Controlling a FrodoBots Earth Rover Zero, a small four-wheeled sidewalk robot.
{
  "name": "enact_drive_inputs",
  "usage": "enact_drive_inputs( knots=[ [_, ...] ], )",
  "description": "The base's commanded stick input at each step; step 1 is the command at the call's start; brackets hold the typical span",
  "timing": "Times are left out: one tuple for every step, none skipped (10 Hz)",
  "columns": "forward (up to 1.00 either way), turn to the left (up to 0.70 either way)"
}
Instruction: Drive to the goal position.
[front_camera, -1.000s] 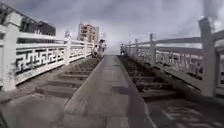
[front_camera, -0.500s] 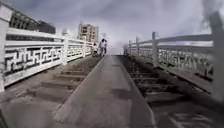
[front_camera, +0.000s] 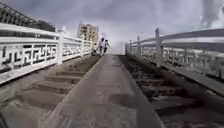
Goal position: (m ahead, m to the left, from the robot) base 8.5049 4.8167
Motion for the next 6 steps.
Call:
enact_drive_inputs(
  knots=[
    [0.70, 0.00],
    [0.70, 0.00],
    [0.70, 0.00],
    [0.70, 0.00],
    [0.70, 0.00],
    [0.70, 0.00]
  ],
)
